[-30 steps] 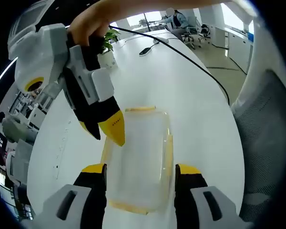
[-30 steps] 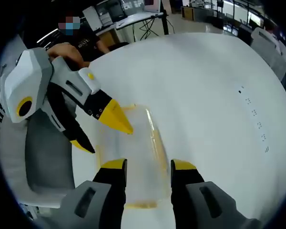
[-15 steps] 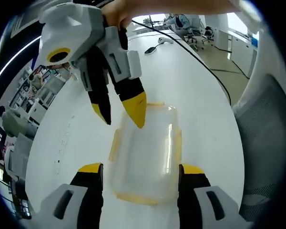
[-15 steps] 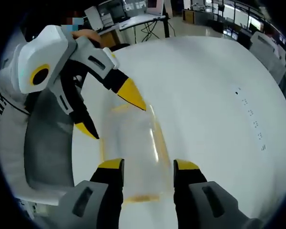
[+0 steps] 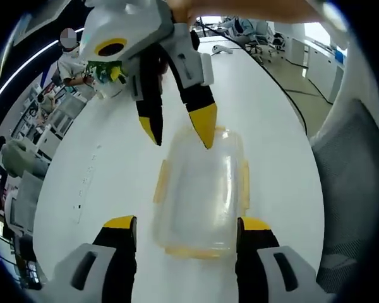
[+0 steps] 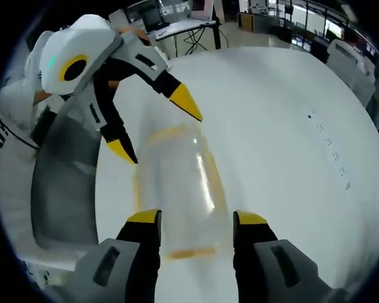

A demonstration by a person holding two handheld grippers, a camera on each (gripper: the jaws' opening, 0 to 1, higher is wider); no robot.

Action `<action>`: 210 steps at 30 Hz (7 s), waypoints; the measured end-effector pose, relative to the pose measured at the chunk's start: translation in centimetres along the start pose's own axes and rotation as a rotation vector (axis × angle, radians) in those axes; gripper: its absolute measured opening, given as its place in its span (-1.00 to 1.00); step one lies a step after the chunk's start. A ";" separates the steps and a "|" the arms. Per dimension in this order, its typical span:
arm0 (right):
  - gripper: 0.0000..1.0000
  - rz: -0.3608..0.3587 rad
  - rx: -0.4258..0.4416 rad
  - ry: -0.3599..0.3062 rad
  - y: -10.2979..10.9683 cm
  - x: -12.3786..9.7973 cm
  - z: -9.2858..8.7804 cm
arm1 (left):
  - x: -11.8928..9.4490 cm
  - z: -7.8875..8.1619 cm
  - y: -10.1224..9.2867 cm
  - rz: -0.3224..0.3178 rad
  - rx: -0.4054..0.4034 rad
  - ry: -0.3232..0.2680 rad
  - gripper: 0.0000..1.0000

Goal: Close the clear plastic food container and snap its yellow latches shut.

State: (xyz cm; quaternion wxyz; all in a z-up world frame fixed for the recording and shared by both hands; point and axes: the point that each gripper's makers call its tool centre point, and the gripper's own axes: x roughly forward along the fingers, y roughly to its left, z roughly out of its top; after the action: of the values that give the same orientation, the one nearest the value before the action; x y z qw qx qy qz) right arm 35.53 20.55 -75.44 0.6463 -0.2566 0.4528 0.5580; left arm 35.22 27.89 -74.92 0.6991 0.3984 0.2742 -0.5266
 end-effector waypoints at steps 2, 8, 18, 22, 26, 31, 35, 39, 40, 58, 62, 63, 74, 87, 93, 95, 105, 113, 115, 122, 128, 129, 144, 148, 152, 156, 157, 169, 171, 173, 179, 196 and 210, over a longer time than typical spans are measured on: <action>-0.14 -0.001 0.003 -0.001 0.1 0.0 -0.1 | 0.0 -0.2 0.0 -0.005 0.008 0.008 0.21; -0.01 -0.007 -0.006 0.000 0.9 0.1 -0.6 | 0.1 -0.6 0.3 -0.022 0.007 0.020 0.25; 0.06 -0.031 -0.027 0.029 1.6 0.2 -1.6 | 0.2 -1.2 0.7 -0.048 -0.006 0.035 0.48; 0.16 -0.035 -0.042 0.040 1.9 0.6 -1.9 | 0.4 -1.3 0.3 -0.076 -0.012 0.037 0.52; 0.27 -0.050 -0.075 0.061 2.1 1.0 -2.3 | 0.8 -1.5 -0.2 -0.097 0.003 0.053 0.58; 0.38 -0.061 -0.108 0.087 1.9 1.4 -2.7 | 1.5 -1.7 -0.7 -0.119 0.014 0.059 0.64; 0.45 -0.060 -0.122 0.098 1.7 1.6 -2.9 | 2.1 -1.9 -1.0 -0.134 0.026 0.072 0.65; 0.51 -0.060 -0.142 0.109 1.7 2.0 -3.2 | 2.4 -2.2 -1.2 -0.148 0.030 0.083 0.64; 0.52 -0.061 -0.145 0.113 1.6 2.1 -3.2 | 2.5 -2.2 -1.2 -0.148 0.032 0.084 0.64; 0.42 -0.096 -0.215 0.153 0.8 3.1 -3.5 | 3.3 -3.2 -1.7 -0.177 0.039 0.113 0.53; 0.43 -0.092 -0.207 0.146 0.8 3.2 -3.5 | 3.5 -3.2 -1.7 -0.180 0.042 0.115 0.49; 0.43 -0.091 -0.207 0.144 0.8 3.2 -3.5 | 3.5 -3.2 -1.7 -0.180 0.043 0.115 0.49; 0.42 -0.087 -0.213 0.140 0.8 3.3 -3.5 | 3.6 -3.2 -1.8 -0.181 0.042 0.115 0.48; 0.42 -0.082 -0.222 0.125 0.1 3.9 -2.0 | 3.2 -4.4 -0.6 -0.181 0.036 0.122 0.49; 0.42 -0.078 -0.230 0.116 -0.4 4.3 -1.0 | 2.9 -5.2 0.1 -0.180 0.032 0.129 0.49; 0.42 -0.077 -0.232 0.113 -0.6 4.4 -0.7 | 2.8 -5.4 0.3 -0.178 0.031 0.134 0.49; 0.42 -0.073 -0.250 0.104 -2.0 5.1 1.3 | 2.4 -6.8 2.1 -0.172 0.016 0.142 0.49; 0.42 -0.072 -0.258 0.105 -3.3 5.3 2.3 | 2.6 -7.4 3.7 -0.178 0.003 0.147 0.50; 0.42 -0.072 -0.259 0.105 -3.5 5.3 2.5 | 2.7 -7.5 4.0 -0.182 0.002 0.149 0.50; 0.42 -0.075 -0.256 0.100 -4.6 5.2 3.0 | 3.0 -7.6 5.5 -0.190 0.004 0.162 0.51; 0.42 -0.078 -0.254 0.098 -5.4 5.0 3.3 | 3.3 -7.6 6.6 -0.191 0.003 0.157 0.51; 0.42 -0.079 -0.255 0.096 -5.6 5.0 3.4 | 3.3 -7.6 6.7 -0.191 0.003 0.156 0.51; 0.43 -0.088 -0.252 0.085 -7.5 5.2 4.2 | 3.8 -8.0 8.5 -0.193 0.012 0.162 0.51; 0.43 -0.092 -0.251 0.082 -7.6 5.2 4.2 | 3.8 -8.1 8.7 -0.192 0.015 0.164 0.51; 0.43 -0.094 -0.251 0.083 -7.9 5.3 4.3 | 3.9 -8.2 8.9 -0.193 0.019 0.164 0.51; 0.44 -0.098 -0.258 0.087 -7.9 5.3 4.4 | 3.8 -8.2 8.9 -0.192 0.018 0.162 0.52; 0.45 -0.099 -0.260 0.088 -7.9 5.3 4.4 | 3.8 -8.2 8.9 -0.192 0.018 0.162 0.52; 0.58 -0.100 -0.243 0.080 -7.5 5.3 4.5 | 3.5 -8.0 9.6 -0.165 0.016 0.152 0.63; 0.61 -0.107 -0.243 0.078 -7.5 5.2 4.5 | 3.4 -7.7 9.7 -0.157 0.035 0.140 0.70; 0.60 -0.107 -0.243 0.077 -7.3 5.0 4.6 | 3.2 -7.6 9.7 -0.155 0.023 0.135 0.72; 0.64 -0.127 -0.237 0.069 -7.3 4.3 4.5 | 2.6 -7.3 9.5 -0.141 0.010 0.125 0.80; 0.66 -0.212 -0.189 -0.008 -5.2 1.1 4.9 | -1.3 -4.2 8.9 0.012 -0.123 -0.089 0.98; 0.71 -0.298 -0.128 -0.127 -1.9 -1.5 5.2 | -4.6 -3.4 6.7 0.106 -0.244 -0.250 0.98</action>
State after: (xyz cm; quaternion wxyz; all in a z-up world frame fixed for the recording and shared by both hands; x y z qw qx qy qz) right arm 38.99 23.73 -72.09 0.7313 -0.3259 0.3317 0.4989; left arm 40.36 34.04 -71.26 0.7977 0.2560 0.2257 -0.4972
